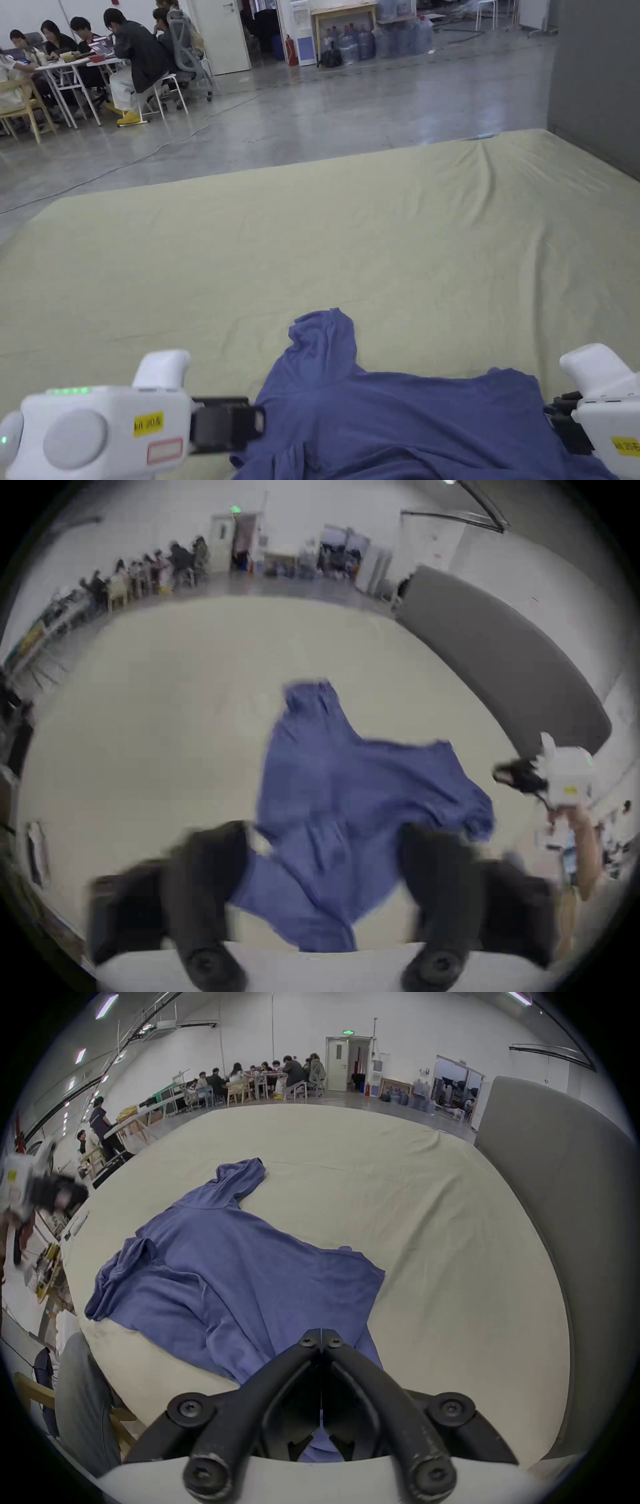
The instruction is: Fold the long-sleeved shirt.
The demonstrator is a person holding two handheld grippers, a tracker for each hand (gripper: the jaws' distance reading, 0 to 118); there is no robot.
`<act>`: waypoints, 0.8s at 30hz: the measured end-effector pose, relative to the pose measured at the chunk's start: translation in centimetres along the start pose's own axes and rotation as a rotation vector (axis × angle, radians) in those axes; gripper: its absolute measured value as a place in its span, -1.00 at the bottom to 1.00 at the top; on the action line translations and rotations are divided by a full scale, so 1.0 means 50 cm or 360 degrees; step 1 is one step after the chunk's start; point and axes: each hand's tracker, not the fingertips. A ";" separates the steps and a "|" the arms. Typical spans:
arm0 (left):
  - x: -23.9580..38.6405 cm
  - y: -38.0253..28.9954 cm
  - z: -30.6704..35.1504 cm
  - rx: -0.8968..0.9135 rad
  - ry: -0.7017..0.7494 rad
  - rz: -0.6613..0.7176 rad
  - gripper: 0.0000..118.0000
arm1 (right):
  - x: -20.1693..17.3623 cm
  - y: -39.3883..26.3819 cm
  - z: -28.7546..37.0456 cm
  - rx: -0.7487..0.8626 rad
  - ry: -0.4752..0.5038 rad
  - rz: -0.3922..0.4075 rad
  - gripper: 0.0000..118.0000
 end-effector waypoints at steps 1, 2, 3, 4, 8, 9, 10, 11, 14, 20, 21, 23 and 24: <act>-0.006 0.020 -0.011 0.0044 0.0065 -0.0046 -1.00 | 0.000 0.000 -0.002 0.0002 -0.0001 -0.0002 -1.00; -0.003 0.036 -0.036 0.0053 0.0128 -0.0075 -1.00 | 0.000 0.000 -0.003 0.0002 0.0002 -0.0006 -1.00; -0.011 0.048 -0.062 0.0094 0.0135 -0.0053 -1.00 | -0.001 0.001 -0.005 -0.0002 0.0009 -0.0011 -1.00; -0.021 0.059 -0.090 0.0050 0.0094 -0.0049 -1.00 | -0.001 0.002 -0.007 -0.0005 0.0012 -0.0016 -1.00; -0.024 0.080 -0.205 -0.0027 0.0128 0.0021 -1.00 | -0.001 0.007 -0.012 -0.0007 0.0005 -0.0027 -1.00; -0.023 0.081 -0.235 -0.0044 0.0164 -0.0009 -1.00 | 0.001 0.010 -0.014 -0.0007 -0.0001 -0.0030 -1.00; -0.025 0.083 -0.262 -0.0072 0.0202 -0.0014 -0.98 | 0.004 0.011 -0.015 -0.0009 -0.0003 -0.0034 -1.00; -0.025 0.078 -0.291 -0.0114 0.0248 0.0014 -0.60 | 0.007 0.013 -0.015 -0.0007 -0.0007 -0.0040 -1.00; -0.047 0.065 -0.371 -0.0194 0.0275 0.0110 0.19 | 0.018 0.018 -0.016 -0.0004 -0.0018 -0.0061 -1.00; -0.049 0.024 -0.457 -0.0293 0.0362 0.0121 0.03 | 0.041 0.024 -0.027 -0.0019 -0.0028 -0.0132 -1.00; -0.037 0.024 -0.446 -0.0250 0.0394 0.0099 -0.18 | 0.045 0.026 -0.030 -0.0027 -0.0029 -0.0144 -1.00; -0.012 0.030 -0.422 -0.0247 0.0397 0.0017 -1.00 | 0.055 0.035 -0.034 -0.0025 -0.0043 -0.0170 -1.00; 0.002 0.032 -0.415 -0.0232 0.0364 -0.0044 -1.00 | 0.061 0.043 -0.038 -0.0021 -0.0055 -0.0188 -1.00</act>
